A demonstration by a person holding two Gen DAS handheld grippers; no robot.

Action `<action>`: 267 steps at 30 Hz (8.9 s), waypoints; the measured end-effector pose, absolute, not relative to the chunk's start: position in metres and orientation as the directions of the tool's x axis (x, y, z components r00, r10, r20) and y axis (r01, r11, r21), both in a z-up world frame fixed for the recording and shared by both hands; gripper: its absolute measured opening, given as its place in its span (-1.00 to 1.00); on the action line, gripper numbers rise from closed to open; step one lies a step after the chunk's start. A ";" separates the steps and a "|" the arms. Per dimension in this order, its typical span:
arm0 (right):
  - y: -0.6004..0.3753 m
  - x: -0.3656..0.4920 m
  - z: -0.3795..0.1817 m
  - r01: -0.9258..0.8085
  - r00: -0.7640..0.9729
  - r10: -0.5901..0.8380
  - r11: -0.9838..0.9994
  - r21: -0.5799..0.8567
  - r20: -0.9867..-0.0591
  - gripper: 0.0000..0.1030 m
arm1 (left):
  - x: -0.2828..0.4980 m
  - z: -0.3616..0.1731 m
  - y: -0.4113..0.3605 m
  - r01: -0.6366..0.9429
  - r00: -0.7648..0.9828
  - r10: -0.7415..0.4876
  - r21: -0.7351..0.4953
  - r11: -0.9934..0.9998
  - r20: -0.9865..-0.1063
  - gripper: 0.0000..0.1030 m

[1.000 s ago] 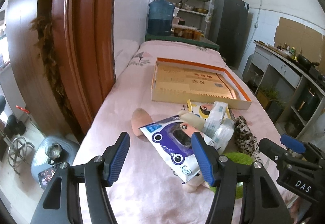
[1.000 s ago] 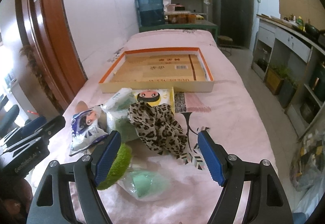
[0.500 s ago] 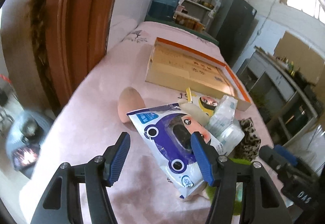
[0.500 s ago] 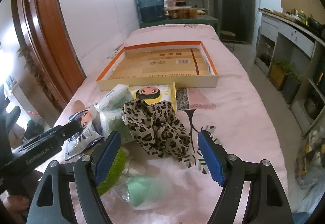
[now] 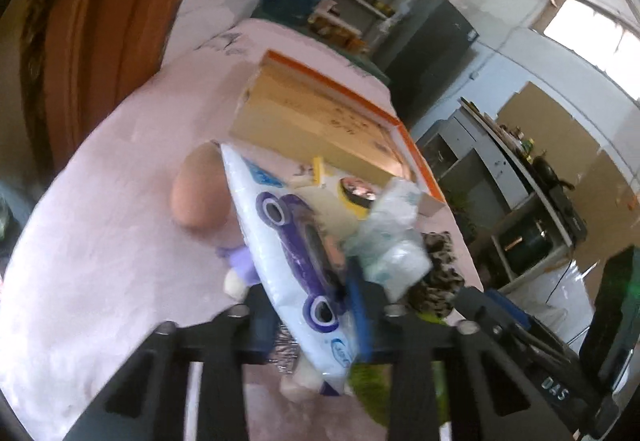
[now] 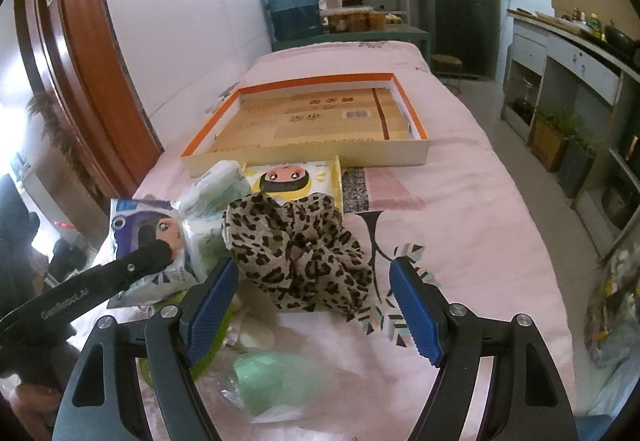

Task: Organize soft objects
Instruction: 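Grasp the blue-and-white printed wipes pack with the left tool and lift, then grasp the leopard-print scarf with the right tool while the left tool holds the wipes pack up, then carry the wipes pack and scarf into the orange-rimmed box and open both tools, then withdraw both open tools from the box back toward the pile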

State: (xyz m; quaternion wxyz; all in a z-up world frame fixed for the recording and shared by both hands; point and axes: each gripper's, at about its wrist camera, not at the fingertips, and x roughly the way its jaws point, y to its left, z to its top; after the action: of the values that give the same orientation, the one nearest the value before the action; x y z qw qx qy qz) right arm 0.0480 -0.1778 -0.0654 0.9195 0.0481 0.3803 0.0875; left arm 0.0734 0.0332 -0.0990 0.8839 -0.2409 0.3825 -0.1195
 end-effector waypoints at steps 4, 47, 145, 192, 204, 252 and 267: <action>-0.180 0.048 -0.066 -0.142 0.702 0.214 0.977 0.161 -0.679 0.54 | 0.065 -0.083 0.019 0.061 0.704 -0.351 -0.439 0.896 -0.617 -0.58; -0.212 0.095 0.004 -0.360 0.701 0.407 0.911 0.202 -0.585 -0.88 | 0.088 0.022 0.018 0.172 0.821 -0.227 -0.152 0.973 -0.523 -0.69; -0.188 0.318 -0.092 -0.255 0.512 0.418 0.908 0.332 -0.750 0.05 | 0.327 -0.083 -0.004 0.148 0.539 -0.396 -0.380 0.913 -0.743 0.31; -0.183 0.213 -0.023 -0.302 0.630 0.375 0.925 0.231 -0.680 0.11 | 0.213 0.012 0.009 0.144 0.749 -0.211 -0.156 0.977 -0.628 0.33; -0.173 0.174 -0.007 -0.332 0.645 0.395 0.916 0.226 -0.654 0.11 | 0.164 0.032 0.018 0.131 0.825 -0.182 -0.131 0.983 -0.536 0.33; -0.183 0.018 -0.034 -0.335 0.693 0.395 0.917 0.216 -0.603 0.11 | 0.012 -0.014 -0.004 0.174 0.849 -0.210 -0.119 0.978 -0.486 0.33; -0.194 -0.011 -0.056 -0.330 0.702 0.385 0.921 0.206 -0.599 0.11 | -0.003 -0.043 -0.022 0.197 0.808 -0.247 -0.149 0.969 -0.536 0.33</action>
State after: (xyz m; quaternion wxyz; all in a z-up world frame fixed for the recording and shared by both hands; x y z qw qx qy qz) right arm -0.0111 -0.1935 -0.0561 0.9215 0.0416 0.3338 0.1939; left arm -0.0029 -0.0220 -0.0431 0.9497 -0.0431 0.2873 -0.1168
